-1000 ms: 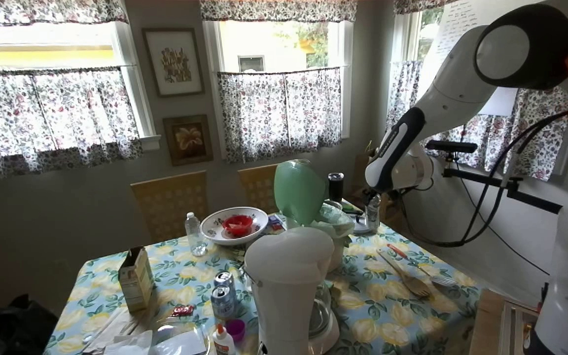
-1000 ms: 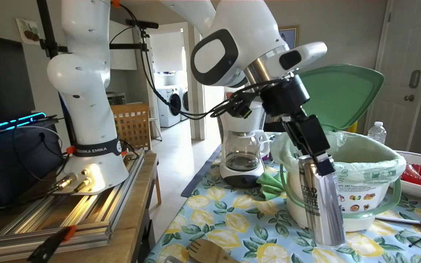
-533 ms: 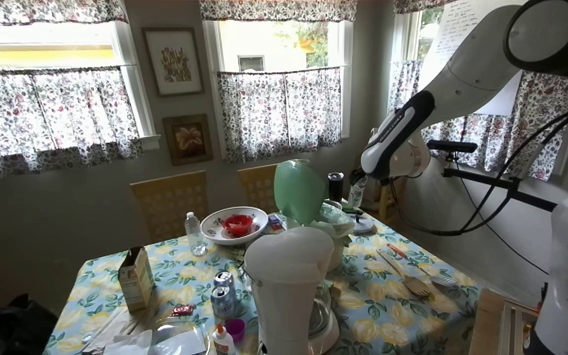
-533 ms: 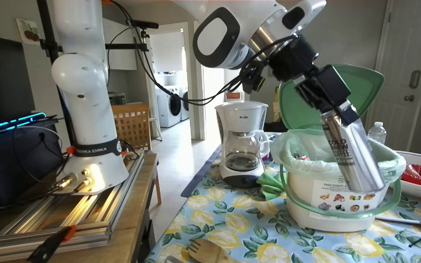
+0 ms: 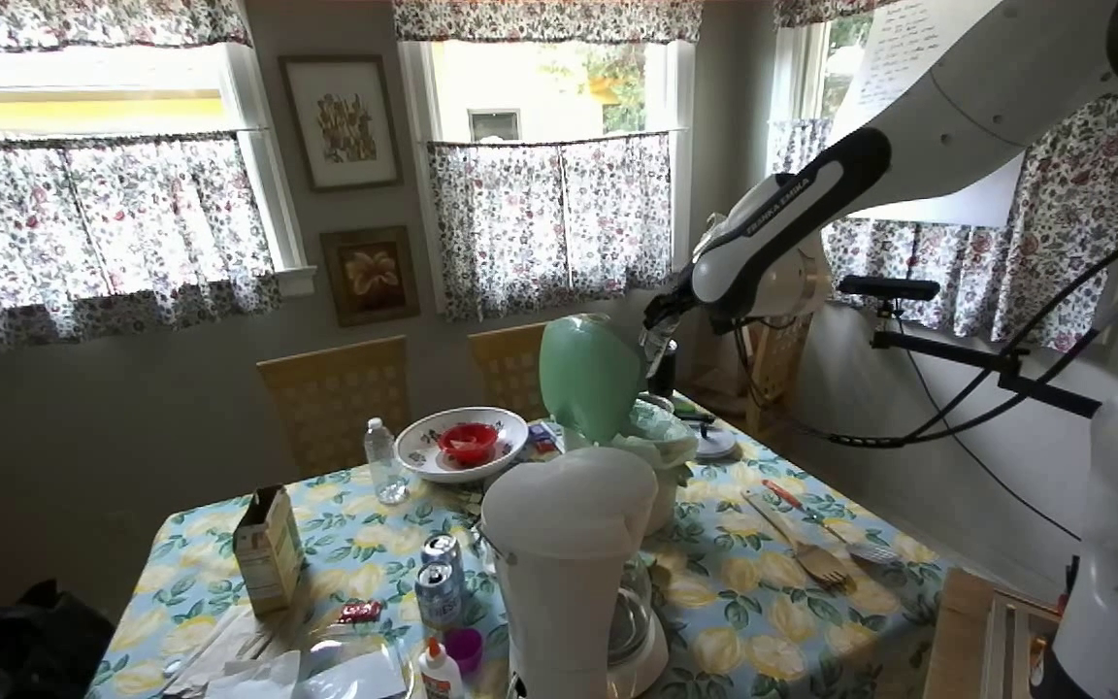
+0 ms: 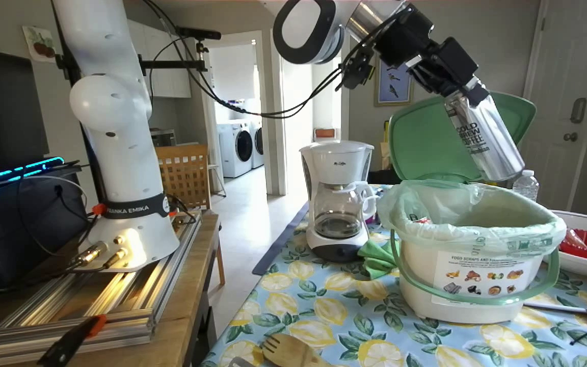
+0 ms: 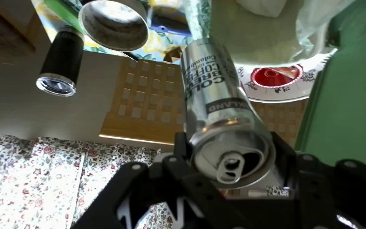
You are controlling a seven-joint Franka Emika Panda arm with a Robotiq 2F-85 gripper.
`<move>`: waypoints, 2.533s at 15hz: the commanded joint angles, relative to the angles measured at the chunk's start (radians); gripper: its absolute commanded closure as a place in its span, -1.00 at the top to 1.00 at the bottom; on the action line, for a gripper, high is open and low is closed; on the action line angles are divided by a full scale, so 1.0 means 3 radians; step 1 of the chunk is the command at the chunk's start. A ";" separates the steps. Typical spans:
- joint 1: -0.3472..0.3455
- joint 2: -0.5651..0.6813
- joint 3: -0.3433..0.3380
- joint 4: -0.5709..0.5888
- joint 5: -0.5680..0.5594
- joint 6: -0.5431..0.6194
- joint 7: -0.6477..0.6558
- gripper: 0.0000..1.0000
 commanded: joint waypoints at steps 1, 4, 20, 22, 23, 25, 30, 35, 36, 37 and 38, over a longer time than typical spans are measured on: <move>0.0279 -0.0127 -0.0101 0.0019 0.0319 -0.0157 -0.0049 -0.24; 0.0469 -0.0102 -0.0230 0.0049 0.0555 -0.0209 -0.0110 -0.24; 0.1047 0.0145 -0.0844 0.0380 0.2146 -0.0744 -0.1221 1.00; 0.1027 0.0206 -0.0845 0.0434 0.2338 -0.0807 -0.1371 1.00; 0.1008 0.0241 -0.0841 0.0458 0.2414 -0.0833 -0.1423 1.00; 0.0965 0.0317 -0.0828 0.0484 0.2443 -0.0850 -0.1430 1.00; 0.0922 0.0640 -0.0896 0.0501 0.2011 -0.0666 -0.0921 1.00; 0.0609 0.0734 -0.0775 0.0470 0.1076 -0.0549 -0.0115 1.00; 0.0688 0.0739 -0.0901 0.0476 0.0929 -0.0570 -0.0002 1.00; 0.0760 0.0735 -0.1008 0.0487 0.0801 -0.0588 0.0096 1.00; 0.0833 0.0723 -0.1106 0.0502 0.0683 -0.0626 0.0187 1.00</move>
